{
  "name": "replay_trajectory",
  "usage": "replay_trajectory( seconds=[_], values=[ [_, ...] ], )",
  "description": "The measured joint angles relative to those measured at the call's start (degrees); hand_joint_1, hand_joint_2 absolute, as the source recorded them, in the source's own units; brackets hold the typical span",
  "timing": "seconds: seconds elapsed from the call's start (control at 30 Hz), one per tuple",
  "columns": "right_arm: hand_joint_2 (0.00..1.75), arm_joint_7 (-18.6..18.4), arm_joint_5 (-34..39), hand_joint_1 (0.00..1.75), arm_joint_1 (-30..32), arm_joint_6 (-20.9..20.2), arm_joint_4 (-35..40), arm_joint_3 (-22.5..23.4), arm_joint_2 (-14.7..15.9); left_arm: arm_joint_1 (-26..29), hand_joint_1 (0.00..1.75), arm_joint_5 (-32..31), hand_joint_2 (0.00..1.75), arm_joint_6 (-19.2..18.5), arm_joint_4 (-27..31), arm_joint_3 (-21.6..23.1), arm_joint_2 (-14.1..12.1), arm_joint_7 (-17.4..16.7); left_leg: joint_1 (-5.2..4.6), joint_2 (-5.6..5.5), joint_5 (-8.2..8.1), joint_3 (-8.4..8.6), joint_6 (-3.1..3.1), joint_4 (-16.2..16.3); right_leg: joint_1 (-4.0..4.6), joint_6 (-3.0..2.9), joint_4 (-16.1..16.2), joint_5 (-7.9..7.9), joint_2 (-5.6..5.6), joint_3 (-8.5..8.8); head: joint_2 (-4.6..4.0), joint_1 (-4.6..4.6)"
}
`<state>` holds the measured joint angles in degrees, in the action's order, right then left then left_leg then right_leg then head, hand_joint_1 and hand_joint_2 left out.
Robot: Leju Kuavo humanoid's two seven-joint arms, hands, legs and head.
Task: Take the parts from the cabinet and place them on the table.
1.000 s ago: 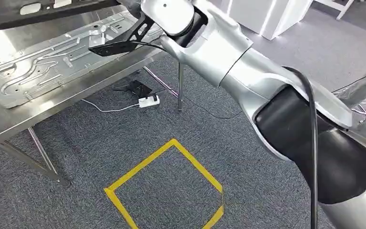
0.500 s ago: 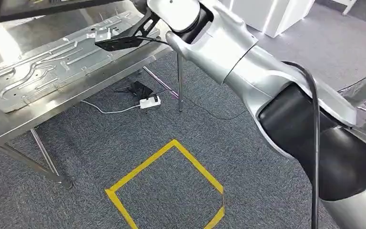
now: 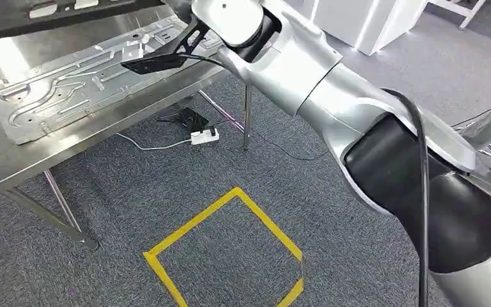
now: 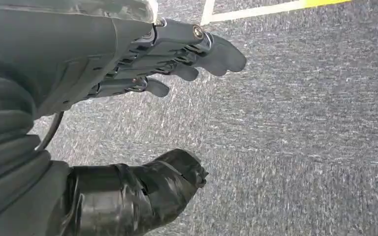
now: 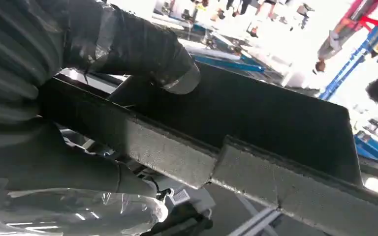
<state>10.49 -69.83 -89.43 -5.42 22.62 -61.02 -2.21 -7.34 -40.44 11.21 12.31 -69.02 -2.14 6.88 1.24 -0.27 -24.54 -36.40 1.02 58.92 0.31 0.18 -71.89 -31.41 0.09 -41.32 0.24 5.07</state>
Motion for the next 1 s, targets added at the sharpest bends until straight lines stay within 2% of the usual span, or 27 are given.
replay_trajectory(
  seconds=[0.03, 0.07, 0.1, 0.13, 0.2, 0.23, 0.33, 0.37, 0.4, 0.43, 0.5, 0.53, 0.57, 0.6, 0.63, 0.7, 0.73, 0.77, 0.83, 0.9, 0.93, 0.97, 1.0],
  values=[
    [1.75, -0.02, 0.0, 1.75, 0.22, -0.02, -0.02, -0.02, 0.02, 0.03, 0.0, 0.0, 1.75, 0.0, 0.0, 0.0, 0.0, 0.0, -0.07, -0.02, -0.03, -0.01, 0.05, 0.01, -0.03, 0.03, -4.05, -1.09, 0.0, -2.2, 0.0, 0.0],
    [1.75, -0.02, 0.0, 1.75, 0.45, -0.04, -0.07, -0.02, 0.07, 0.08, 0.0, 0.0, 1.75, 0.0, 0.0, -0.02, 0.0, 0.0, -0.12, -0.07, -0.04, 0.0, 0.05, 0.02, -0.09, -0.03, -5.46, -0.93, 0.0, -3.2, 0.0, 0.04],
    [1.75, -0.02, 0.0, 1.75, 0.61, -0.04, -0.07, 0.0, 0.09, 0.09, 0.0, 0.0, 1.75, 0.0, 0.0, -0.13, 0.0, 0.0, -0.15, -0.15, -0.04, 0.07, 0.05, 0.02, -0.1, -0.2, -4.14, 0.61, 0.0, -2.81, 0.0, 0.0],
    [1.75, -0.02, 0.0, 1.75, 0.62, -0.04, -0.07, 0.0, 0.09, 0.06, 0.0, 0.0, 1.75, 0.0, 0.0, -0.28, 0.0, 0.0, -0.19, -0.21, -0.08, 0.15, 0.04, 0.03, -0.09, -0.47, -0.68, 2.91, 0.01, -1.27, 0.0, 0.02],
    [1.75, -0.02, 0.0, 1.75, 0.33, -0.04, -0.04, 0.0, 0.09, 0.06, 0.0, 0.0, 1.75, 0.0, 0.0, -0.48, 0.02, 0.0, -0.2, -0.26, -0.21, 0.35, -0.14, 0.03, 0.18, -1.28, 9.64, 7.88, 0.11, 3.7, 0.0, 0.0],
    [1.75, -0.02, 0.0, 1.75, 0.13, -0.02, -0.02, 0.0, 0.07, 0.02, 0.0, 0.0, 1.75, 0.0, 0.0, -0.55, 0.04, 0.0, -0.37, -0.26, -0.3, 0.16, -0.34, 0.05, 0.52, -1.55, 11.66, 7.19, 0.26, 4.8, 0.0, -0.09],
    [1.75, -0.02, 0.0, 1.75, -0.09, -0.02, 0.0, -0.02, -0.02, -0.05, 0.0, 0.0, 1.75, -0.02, 0.0, -0.7, 0.13, 0.0, -0.08, -0.22, -0.07, -0.02, -1.18, -0.14, 0.91, -1.59, 12.48, 7.21, 0.21, 4.98, 0.0, -0.04],
    [1.75, -0.02, 0.0, 1.75, -0.11, -0.02, 0.0, 0.0, -0.02, -0.04, 0.0, 0.0, 1.75, -0.02, 0.0, -0.72, 0.15, 0.0, -0.07, -0.26, -0.06, 0.09, -1.59, -0.24, 0.86, -2.01, 12.98, 7.45, 0.19, 5.2, 0.0, 0.0],
    [1.75, -0.02, 0.0, 1.75, -0.07, 0.0, 0.09, -0.02, -0.15, -0.03, 0.0, 0.0, 1.75, 0.0, 0.0, -0.72, 0.13, 0.0, 0.21, -0.25, -0.66, -0.26, -1.74, 0.39, 0.37, -2.37, 13.79, 7.84, -0.01, 5.83, 0.0, -0.07],
    [1.75, -0.04, 0.0, 1.75, -0.18, 0.0, 0.11, 0.0, -0.15, 0.0, 0.0, 0.0, 1.75, 0.0, 0.0, -0.72, 0.15, 0.0, 0.05, -0.11, -2.02, -0.98, -1.95, 2.28, 0.41, -2.63, 14.06, 7.9, -0.06, 6.05, 0.0, -0.11],
    [1.75, -0.11, -0.02, 1.75, -0.26, 0.0, 0.11, 0.0, -0.15, 0.03, 0.0, 0.0, 1.75, 0.0, 0.0, -0.74, 0.0, 0.0, 0.05, -0.1, -6.06, -4.52, -2.36, 10.18, 0.41, -2.81, 14.01, 7.89, -0.12, 6.04, 0.0, -0.22],
    [1.75, -0.02, -0.02, 1.75, -0.11, 0.0, 0.11, -0.02, -0.15, 0.05, 0.0, 0.0, 1.75, 0.0, 0.0, -0.74, 0.0, 0.0, 0.05, -0.09, -7.54, -6.54, -2.58, 14.29, 0.41, -2.87, 13.98, 7.85, -0.12, 6.04, 0.0, -0.2],
    [1.75, 0.0, -0.02, 1.75, 0.1, 0.0, 0.11, -0.02, -0.17, 0.06, 0.0, 0.0, 1.75, 0.0, 0.0, -0.74, 0.02, -0.02, 0.07, -0.08, -7.94, -7.78, -2.74, 16.61, 0.41, -2.88, 13.93, 7.84, -0.12, 6.02, 0.0, -0.22],
    [1.75, 0.0, -0.02, 1.75, 0.27, 0.0, 0.11, -0.02, -0.17, 0.06, 0.0, 0.0, 1.75, 0.0, 0.0, -0.74, 0.02, -0.02, 0.12, -0.06, -6.99, -7.73, -2.82, 16.25, 0.39, -2.9, 13.85, 7.8, -0.1, 6.03, 0.0, -0.22],
    [1.75, 0.0, -0.02, 1.75, 0.31, -0.02, 0.11, 0.0, -0.17, 0.06, 0.0, 0.02, 1.75, 0.0, 0.0, -0.74, 0.0, -0.02, 0.18, -0.03, -4.82, -6.26, -2.87, 13.08, 0.33, -2.86, 13.64, 7.67, -0.09, 6.02, 0.0, -0.2],
    [1.75, -0.02, -0.02, 1.75, 0.16, 0.0, 0.13, 0.0, -0.17, 0.05, 0.0, 0.0, 1.75, 0.0, 0.0, -0.74, -0.02, 0.0, 0.2, 0.05, -0.18, -1.35, -2.91, 3.47, 0.13, -2.46, 12.99, 7.21, -0.06, 6.03, 0.0, -0.22],
    [1.75, -0.02, -0.02, 1.75, 0.09, 0.0, 0.13, 0.0, -0.17, -0.01, 0.0, 0.0, 1.75, 0.0, 0.0, -0.74, 0.02, 0.0, 0.17, 0.21, -0.56, -0.17, -2.84, 0.7, 0.15, -2.18, 12.75, 6.97, -0.06, 5.87, 0.0, -0.24],
    [1.75, 0.0, -0.11, 1.75, -0.08, -0.4, 0.13, 0.0, -0.15, -0.01, 0.0, -0.04, 1.75, 0.24, 0.0, -0.74, 0.0, 0.09, -0.23, -0.1, -0.59, 0.31, -2.18, 0.17, 0.51, -1.84, 12.29, 6.83, 0.12, 5.47, 0.0, -0.17],
    [1.75, 0.5, -0.44, 1.75, 0.16, -1.47, 0.11, -0.02, -0.15, 0.05, 0.0, -0.31, 1.75, 0.66, 0.0, -0.74, 0.0, 1.05, -0.32, -0.06, -0.49, 0.08, -1.58, 0.3, 0.49, -1.49, 12.5, 7.02, 0.13, 5.38, 0.0, -0.22],
    [1.75, 0.52, -0.74, 1.75, 0.63, -1.49, 0.11, -0.02, 0.21, 0.02, 0.0, -0.55, 1.75, -0.4, 0.0, -0.74, 0.0, 2.58, 0.05, 0.01, -0.1, 0.41, -0.85, -0.47, 0.69, -0.86, 12.37, 6.66, 0.11, 5.36, 0.0, -0.22],
    [1.75, 0.5, -0.88, 1.75, 0.77, -1.49, 0.13, -0.02, 0.42, 0.03, 0.0, -0.55, 1.75, -1.21, 0.0, -0.74, 0.0, 3.59, 0.06, -0.02, 0.03, 0.62, -0.54, -0.63, 0.38, -0.61, 11.28, 5.67, 0.17, 4.85, 0.0, -0.13],
    [1.75, 0.5, -1.03, 1.75, 0.77, -1.49, 0.13, -0.02, 0.5, -0.04, 0.0, -0.59, 1.75, -2.45, 0.02, -0.74, -0.02, 5.16, 0.01, -0.01, 0.05, 0.68, -0.17, -0.73, 0.34, -0.35, 8.19, 3.76, 0.14, 3.59, 0.0, 0.11],
    [1.75, 0.46, -1.05, 1.75, 0.84, -1.6, 0.13, -0.02, 0.61, -0.02, 0.0, -1.25, 1.75, -4.09, 0.02, -0.74, -0.04, 7.16, -0.11, -0.01, 0.04, 0.66, 0.01, -0.73, 0.2, -0.24, 3.57, 1.57, 0.13, 1.5, 0.0, 0.09]
  ],
)
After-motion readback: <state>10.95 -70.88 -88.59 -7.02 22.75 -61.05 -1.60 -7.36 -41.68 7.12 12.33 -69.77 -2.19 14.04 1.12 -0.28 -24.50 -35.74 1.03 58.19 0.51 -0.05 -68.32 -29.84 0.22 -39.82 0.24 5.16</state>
